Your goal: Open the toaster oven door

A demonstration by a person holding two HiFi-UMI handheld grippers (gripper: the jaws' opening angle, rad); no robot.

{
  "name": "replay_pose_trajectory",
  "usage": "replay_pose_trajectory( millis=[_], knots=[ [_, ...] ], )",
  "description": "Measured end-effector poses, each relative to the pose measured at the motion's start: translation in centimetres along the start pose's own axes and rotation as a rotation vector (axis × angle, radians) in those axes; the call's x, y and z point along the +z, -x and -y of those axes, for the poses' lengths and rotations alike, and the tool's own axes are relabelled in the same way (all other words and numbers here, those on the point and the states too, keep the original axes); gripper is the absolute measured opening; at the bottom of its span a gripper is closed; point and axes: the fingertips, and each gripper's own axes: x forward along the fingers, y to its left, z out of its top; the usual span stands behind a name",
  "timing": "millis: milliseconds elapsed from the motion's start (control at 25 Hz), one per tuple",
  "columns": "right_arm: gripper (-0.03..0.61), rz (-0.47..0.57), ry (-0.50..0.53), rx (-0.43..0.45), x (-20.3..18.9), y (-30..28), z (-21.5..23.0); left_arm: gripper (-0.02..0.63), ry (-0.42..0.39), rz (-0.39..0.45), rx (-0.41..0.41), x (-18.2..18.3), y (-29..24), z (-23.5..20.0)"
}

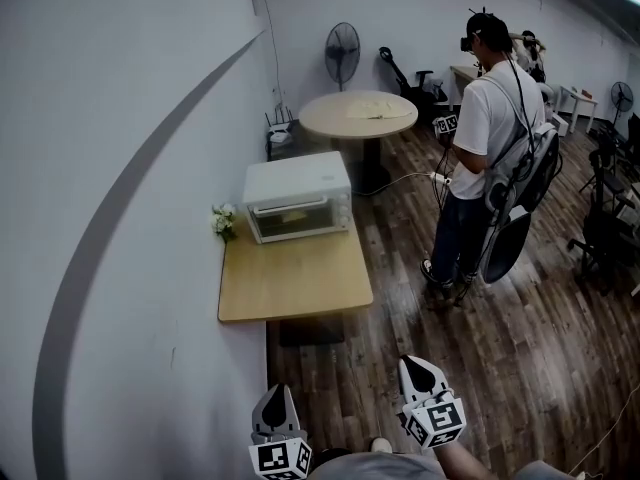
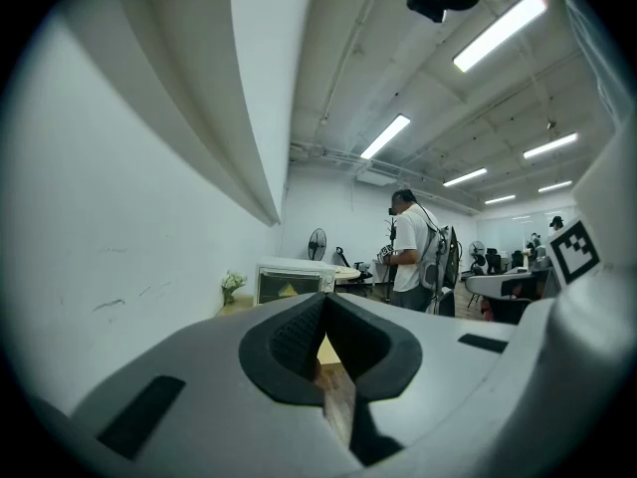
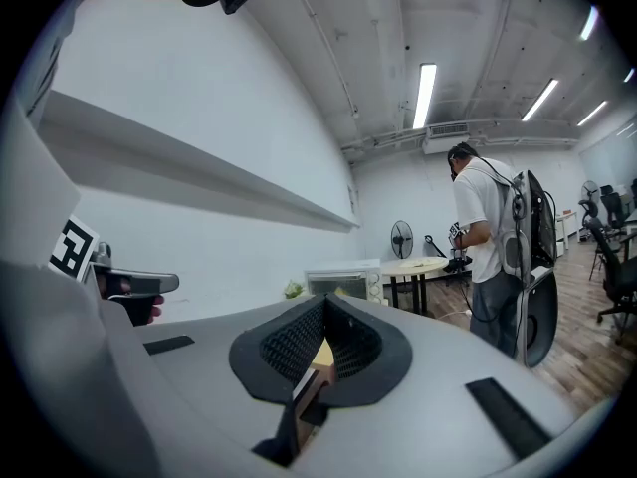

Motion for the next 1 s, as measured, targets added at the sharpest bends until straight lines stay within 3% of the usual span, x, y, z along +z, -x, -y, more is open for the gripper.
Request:
replay_pose_trajectory(
  millis=[480,1000],
  knots=[
    [-0.002,-0.033,-0.022,-0.041,-0.7,-3.1,3.9,0.003,-0.012,-0.036,0.009,-0.4,-3.1,0.3],
    [-0.002,-0.038,0.026,-0.11,0.6,-15.2,0.9,0.003,-0.015,-0.022,-0.03,1.0,-13.0,-10.0]
  ],
)
